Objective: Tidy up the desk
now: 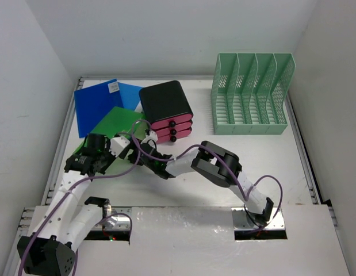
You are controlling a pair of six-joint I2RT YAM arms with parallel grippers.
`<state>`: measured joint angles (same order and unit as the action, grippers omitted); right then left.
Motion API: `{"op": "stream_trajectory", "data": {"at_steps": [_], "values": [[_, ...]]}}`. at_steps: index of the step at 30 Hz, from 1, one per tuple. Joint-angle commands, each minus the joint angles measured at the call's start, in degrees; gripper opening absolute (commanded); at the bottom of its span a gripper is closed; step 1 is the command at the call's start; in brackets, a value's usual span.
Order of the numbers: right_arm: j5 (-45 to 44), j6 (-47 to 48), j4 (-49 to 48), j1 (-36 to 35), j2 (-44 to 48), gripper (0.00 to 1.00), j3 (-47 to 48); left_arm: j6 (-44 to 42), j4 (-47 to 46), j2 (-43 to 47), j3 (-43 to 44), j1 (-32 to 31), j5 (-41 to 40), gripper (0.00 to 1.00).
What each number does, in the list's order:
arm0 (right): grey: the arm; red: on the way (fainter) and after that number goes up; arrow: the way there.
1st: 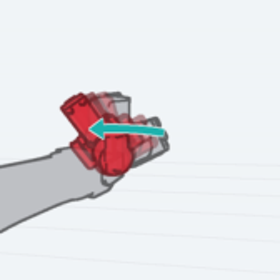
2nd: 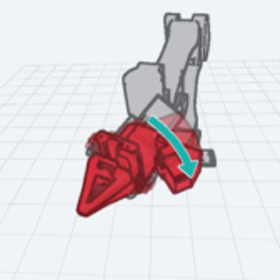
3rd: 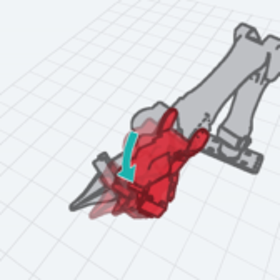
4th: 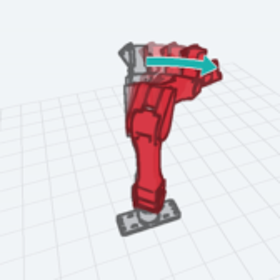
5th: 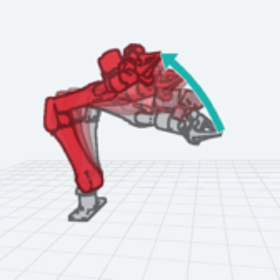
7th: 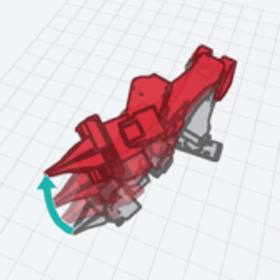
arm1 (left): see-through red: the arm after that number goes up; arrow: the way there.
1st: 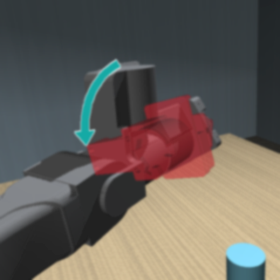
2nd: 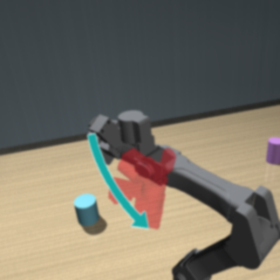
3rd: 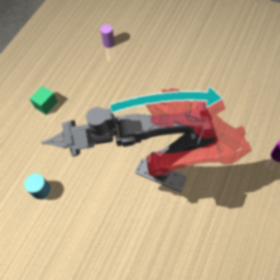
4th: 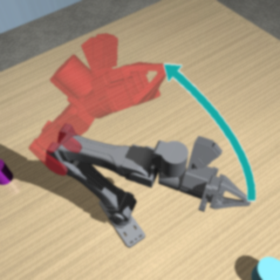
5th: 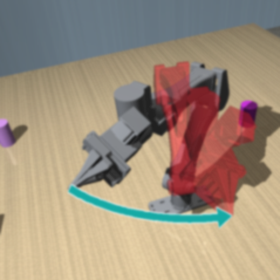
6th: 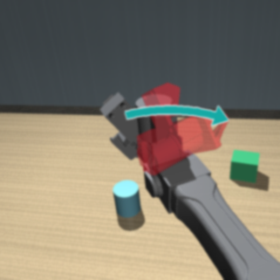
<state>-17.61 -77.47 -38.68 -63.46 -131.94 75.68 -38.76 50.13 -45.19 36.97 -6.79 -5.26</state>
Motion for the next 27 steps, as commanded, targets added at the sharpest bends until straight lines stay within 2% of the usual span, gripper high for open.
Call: {"op": "stream_trajectory", "data": {"at_steps": [1, 5, 6, 9, 12, 16, 23, 27], "values": [[-2.0, -1.7, -6.5, 1.5, 0.5, 0.8, 1.7, -2.7, 3.2, 0.7, -0.2, -1.3, 4.3, 0.0], [-0.4, -3.4, -10.1, 0.7, 4.5, 0.76, -4.0, -3.2, 2.3, 0.9, 0.2, -1.5, 1.7, 0.0], [-2.5, -4.2, -10.7, 0.4, 5.7, 0.76, -8.1, -3.2, 2.1, 0.7, 0.5, -1.4, 1.4, 0.0], [-6.9, -4.5, -16.3, -0.4, 9.5, 0.76, -13.7, -3.8, 4.2, 0.4, 2.5, -1.4, 3.4, 0.0], [-9.4, -3.8, -21.3, -0.3, 10.6, 0.76, -15.2, -4.6, 7.4, 0.9, 3.3, -1.6, 7.7, 0.0], [-9.0, -4.7, -18.9, -0.3, 8.9, 0.75, -12.1, -5.7, 9.1, 1.6, 1.8, -1.7, 9.9, 0.0], [-9.6, -6.7, -14.6, 0.4, 4.6, 0.77, -4.8, -9.7, 11.8, 2.4, 2.9, -1.7, 8.7, 0.0], [-7.9, -8.4, -6.2, 1.2, 2.0, 0.77, -0.3, -13.3, 11.6, 2.7, 3.5, -1.7, 7.2, 0.0]]}}
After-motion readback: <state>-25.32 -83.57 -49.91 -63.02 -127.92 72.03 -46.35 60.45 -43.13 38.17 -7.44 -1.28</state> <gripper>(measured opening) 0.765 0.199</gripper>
